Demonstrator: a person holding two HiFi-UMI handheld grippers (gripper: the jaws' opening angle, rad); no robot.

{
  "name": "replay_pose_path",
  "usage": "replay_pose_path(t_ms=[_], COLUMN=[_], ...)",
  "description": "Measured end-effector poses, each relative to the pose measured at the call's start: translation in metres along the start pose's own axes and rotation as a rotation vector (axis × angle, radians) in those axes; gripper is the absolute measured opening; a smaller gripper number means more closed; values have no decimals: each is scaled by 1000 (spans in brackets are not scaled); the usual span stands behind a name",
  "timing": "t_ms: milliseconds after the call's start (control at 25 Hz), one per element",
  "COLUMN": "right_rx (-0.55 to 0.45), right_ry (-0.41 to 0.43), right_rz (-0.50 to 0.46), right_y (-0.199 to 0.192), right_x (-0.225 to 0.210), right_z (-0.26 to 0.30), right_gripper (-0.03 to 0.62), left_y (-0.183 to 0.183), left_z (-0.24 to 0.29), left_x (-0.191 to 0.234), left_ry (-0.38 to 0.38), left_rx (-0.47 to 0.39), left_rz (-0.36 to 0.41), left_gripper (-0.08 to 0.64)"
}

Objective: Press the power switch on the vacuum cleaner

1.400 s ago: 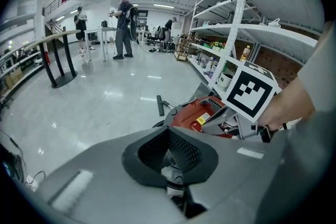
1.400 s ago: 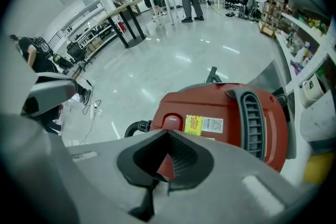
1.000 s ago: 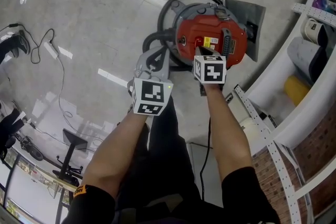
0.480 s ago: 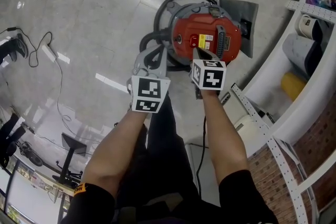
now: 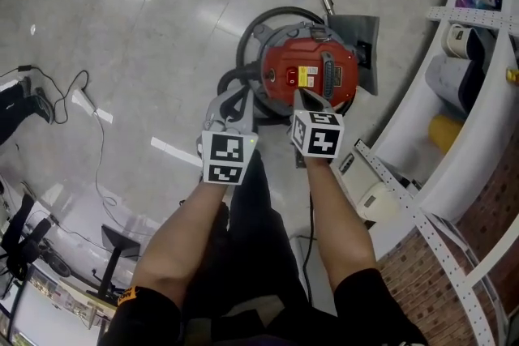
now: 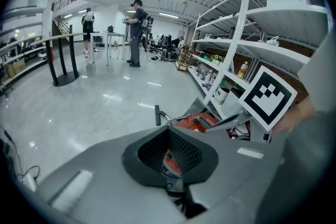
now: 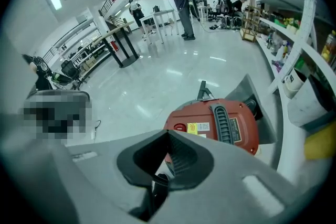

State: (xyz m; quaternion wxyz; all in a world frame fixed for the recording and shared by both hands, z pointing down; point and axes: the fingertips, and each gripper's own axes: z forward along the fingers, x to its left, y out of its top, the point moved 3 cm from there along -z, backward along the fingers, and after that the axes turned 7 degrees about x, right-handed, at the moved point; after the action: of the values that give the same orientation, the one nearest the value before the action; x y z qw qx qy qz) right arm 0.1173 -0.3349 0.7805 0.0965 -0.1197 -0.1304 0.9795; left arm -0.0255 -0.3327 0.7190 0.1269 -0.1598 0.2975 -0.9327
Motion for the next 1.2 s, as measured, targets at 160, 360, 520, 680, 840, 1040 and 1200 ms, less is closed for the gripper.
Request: replay_pose_path(t_ms=[160, 360, 520, 680, 840, 1040, 1200], right_rx=[-39, -87, -114, -158, -221, -301, -347], right_ry=[-8, -5, 17, 19, 19, 21, 32], right_rz=[10, 3, 0, -15, -71, -114, -152], right_y=[8, 9, 0, -10, -15, -33, -61], right_x=[8, 24, 42, 58, 78, 107, 147], right_z=[-23, -50, -72, -98, -130, -174, -201], right_gripper=[-7, -7, -6, -7, -7, -7, -8], left_y=[10, 12, 10, 3, -4, -14, -42], left_z=[-19, -42, -68, -96, -129, -187, -236], left_x=[-6, -14, -13, -14, -19, -31, -28], left_ry=[-11, -18, -13, -13, -13, -11, -3], left_rx=[-14, -37, -61, -79, -118, -191, -221], left_rz=[0, -3, -21, -19, -12, -5, -2], left_gripper=[15, 14, 15, 15, 15, 15, 15])
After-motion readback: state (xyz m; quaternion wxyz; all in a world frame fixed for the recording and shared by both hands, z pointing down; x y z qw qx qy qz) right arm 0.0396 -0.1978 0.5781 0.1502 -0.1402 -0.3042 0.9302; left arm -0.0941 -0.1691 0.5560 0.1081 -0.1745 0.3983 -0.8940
